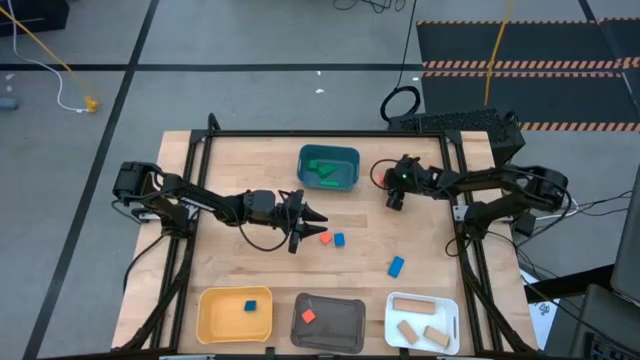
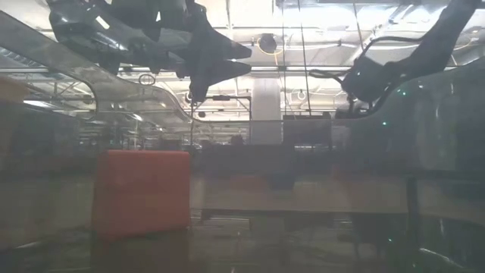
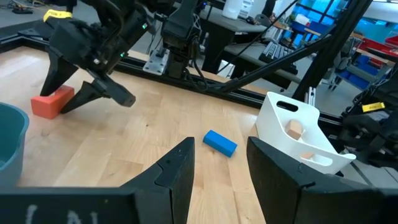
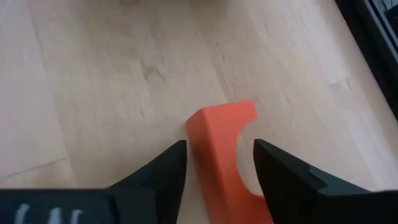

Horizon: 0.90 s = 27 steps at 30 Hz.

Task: Sort & place blocks by color
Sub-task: Put the top orange block into the black bin

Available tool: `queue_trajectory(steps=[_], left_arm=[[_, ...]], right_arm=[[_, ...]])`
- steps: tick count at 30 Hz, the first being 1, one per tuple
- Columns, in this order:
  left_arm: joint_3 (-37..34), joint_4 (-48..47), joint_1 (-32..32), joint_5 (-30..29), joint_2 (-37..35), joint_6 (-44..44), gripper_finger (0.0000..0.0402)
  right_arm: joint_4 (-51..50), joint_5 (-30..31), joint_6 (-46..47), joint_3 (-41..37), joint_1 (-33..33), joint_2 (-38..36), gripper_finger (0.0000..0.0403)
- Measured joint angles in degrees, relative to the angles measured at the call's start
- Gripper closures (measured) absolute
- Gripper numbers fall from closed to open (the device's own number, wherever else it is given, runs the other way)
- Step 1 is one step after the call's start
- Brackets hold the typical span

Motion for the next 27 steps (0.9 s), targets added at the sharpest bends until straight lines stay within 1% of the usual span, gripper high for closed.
queue_trajectory(steps=[4,10,13,17,20,25,27], left_arm=[[0.0,0.0,0.0,0.0,0.0,0.0,0.0254],[0.0,0.0,0.0,0.0,0.0,-0.1,0.0254],[0.0,0.0,0.0,0.0,0.0,-0.4,0.0254],[0.0,0.0,0.0,0.0,0.0,-1.6,0.0254],[0.0,0.0,0.0,0.0,0.0,-2.0,0.0254],[0.0,0.2,0.0,-0.2,0.0,-2.0,0.0254],[0.0,0.3,0.0,-1.5,0.0,-2.0,0.0254]], right_arm=[[0.2,0.0,0.0,0.0,0.0,1.2,0.0263],[-0.1,-0.2,0.2,0.0,0.0,1.5,0.0332],[-0.1,-0.2,0.4,0.0,0.0,1.5,0.0355],[-0.2,-0.2,2.8,-0.1,0.0,1.2,0.0359],[-0.3,-0.4,4.4,-0.1,0.0,-0.4,0.0359],[-1.3,-6.3,7.3,-0.5,0.1,-5.7,0.0360],[-0.4,-8.1,8.3,-0.4,0.1,-8.3,0.0361]])
